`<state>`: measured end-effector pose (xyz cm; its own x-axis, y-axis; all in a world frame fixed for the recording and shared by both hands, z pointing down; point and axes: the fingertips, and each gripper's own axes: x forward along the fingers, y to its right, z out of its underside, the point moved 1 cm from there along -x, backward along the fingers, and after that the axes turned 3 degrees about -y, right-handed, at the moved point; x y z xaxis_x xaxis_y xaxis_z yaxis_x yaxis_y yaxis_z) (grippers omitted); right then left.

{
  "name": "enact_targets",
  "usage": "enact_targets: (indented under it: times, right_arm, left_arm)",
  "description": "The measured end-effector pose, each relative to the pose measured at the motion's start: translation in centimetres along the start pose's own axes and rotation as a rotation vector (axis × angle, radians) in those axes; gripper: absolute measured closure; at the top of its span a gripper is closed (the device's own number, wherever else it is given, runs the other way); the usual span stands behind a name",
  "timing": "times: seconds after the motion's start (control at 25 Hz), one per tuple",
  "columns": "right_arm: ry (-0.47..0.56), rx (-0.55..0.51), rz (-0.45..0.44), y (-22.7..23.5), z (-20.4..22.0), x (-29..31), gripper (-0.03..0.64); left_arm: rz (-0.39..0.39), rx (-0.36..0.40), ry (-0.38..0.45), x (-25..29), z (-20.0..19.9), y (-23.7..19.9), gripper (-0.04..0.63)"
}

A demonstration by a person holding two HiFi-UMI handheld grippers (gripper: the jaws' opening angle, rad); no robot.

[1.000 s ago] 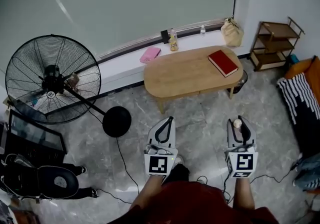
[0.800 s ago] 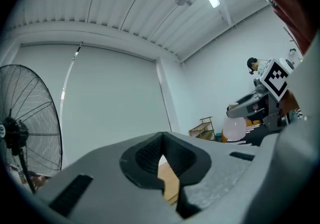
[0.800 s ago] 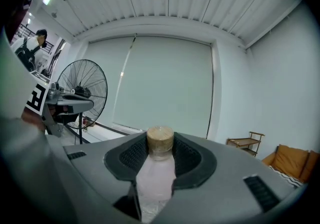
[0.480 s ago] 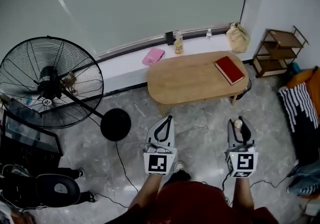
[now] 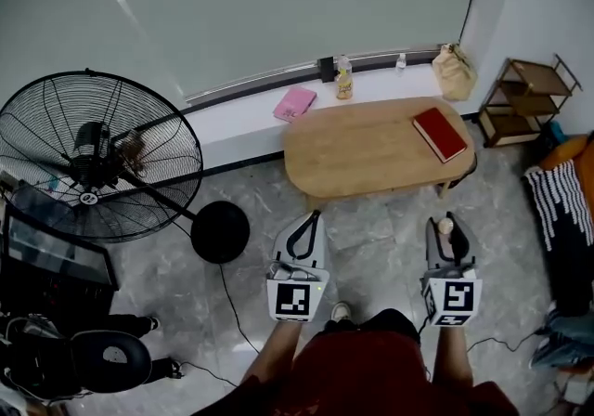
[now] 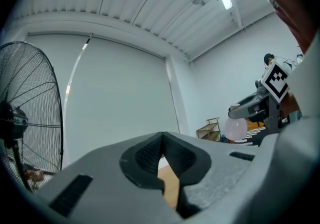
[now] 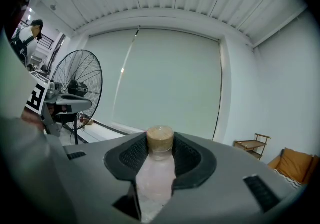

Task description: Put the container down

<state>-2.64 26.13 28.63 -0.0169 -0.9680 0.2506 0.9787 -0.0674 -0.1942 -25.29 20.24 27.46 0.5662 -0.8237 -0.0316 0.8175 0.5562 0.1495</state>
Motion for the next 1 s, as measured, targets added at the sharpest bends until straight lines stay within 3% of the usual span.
enact_targets:
  times: [0.48,1.0]
  right_arm:
    - [-0.008,0.007,-0.018,1.6,0.7,5.2,0.478]
    - [0.002,0.054,-0.029,10.5,-0.4,16.0,0.479]
  left_arm:
    - [-0.012,0.015,-0.017,4.6,1.8,-1.2,0.591]
    - [-0.009,0.032,-0.050,18.3,1.6,-0.6,0.591]
